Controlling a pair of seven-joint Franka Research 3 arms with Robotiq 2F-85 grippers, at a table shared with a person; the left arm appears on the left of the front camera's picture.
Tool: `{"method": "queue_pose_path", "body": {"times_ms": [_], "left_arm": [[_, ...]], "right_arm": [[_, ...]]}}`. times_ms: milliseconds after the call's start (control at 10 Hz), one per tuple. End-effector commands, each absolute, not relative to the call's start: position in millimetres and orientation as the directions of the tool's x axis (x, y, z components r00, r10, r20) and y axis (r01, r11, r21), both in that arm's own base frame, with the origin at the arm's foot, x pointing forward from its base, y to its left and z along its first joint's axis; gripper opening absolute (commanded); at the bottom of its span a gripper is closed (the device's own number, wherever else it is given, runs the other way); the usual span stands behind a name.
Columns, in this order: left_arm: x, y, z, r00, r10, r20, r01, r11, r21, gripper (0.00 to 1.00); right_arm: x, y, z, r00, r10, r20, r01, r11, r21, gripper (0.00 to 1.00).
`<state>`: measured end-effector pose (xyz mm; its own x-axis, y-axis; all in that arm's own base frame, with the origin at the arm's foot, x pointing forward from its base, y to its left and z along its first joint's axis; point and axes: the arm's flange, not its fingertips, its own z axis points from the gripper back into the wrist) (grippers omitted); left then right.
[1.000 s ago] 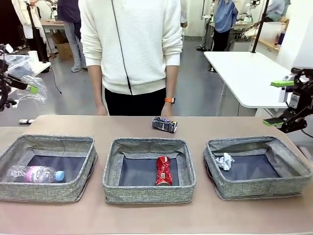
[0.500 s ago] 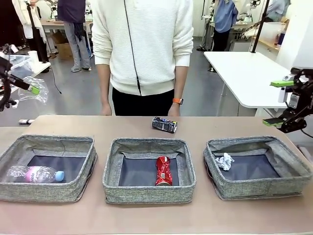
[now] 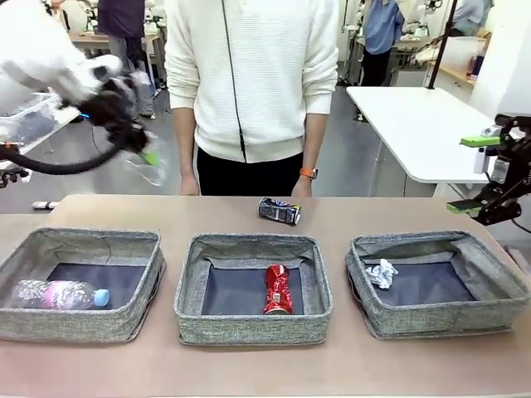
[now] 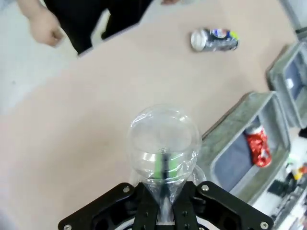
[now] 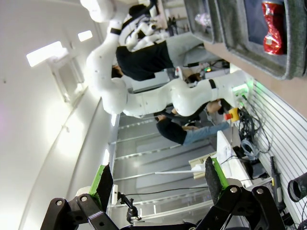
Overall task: Sort the waste into the appropriate baskets.
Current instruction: Pick up the waste item pointed out by the person.
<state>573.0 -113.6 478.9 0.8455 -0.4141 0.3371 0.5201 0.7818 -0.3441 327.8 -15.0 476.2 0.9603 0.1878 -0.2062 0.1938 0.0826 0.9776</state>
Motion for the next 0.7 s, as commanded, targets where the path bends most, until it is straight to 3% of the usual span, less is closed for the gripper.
{"method": "queue_pose_path", "body": {"times_ms": [0, 100, 200, 300, 600], "left_arm": [[553, -158, 459, 0.927, -0.259, 0.27, 0.323, 0.919, -0.227, 0.01], [539, -184, 462, 0.93, -0.277, 0.243, 0.336, 0.908, -0.251, 0.01], [522, -194, 480, 0.869, -0.461, 0.18, 0.492, 0.769, -0.408, 0.01], [550, -184, 456, 0.906, -0.309, 0.289, 0.389, 0.877, -0.283, 0.01], [538, -201, 458, 0.908, -0.335, 0.251, 0.403, 0.863, -0.305, 0.01]], "right_arm": [[328, -15, 482, 0.956, 0.186, -0.226, 0.215, 0.078, 0.974, 1.0], [328, -15, 482, 0.956, 0.186, -0.226, 0.215, 0.078, 0.974, 1.0], [328, -15, 482, 0.956, 0.186, -0.226, 0.215, 0.078, 0.974, 1.0], [328, -15, 482, 0.956, 0.186, -0.226, 0.215, 0.078, 0.974, 1.0], [328, -15, 482, 0.956, 0.186, -0.226, 0.215, 0.078, 0.974, 1.0]]}}
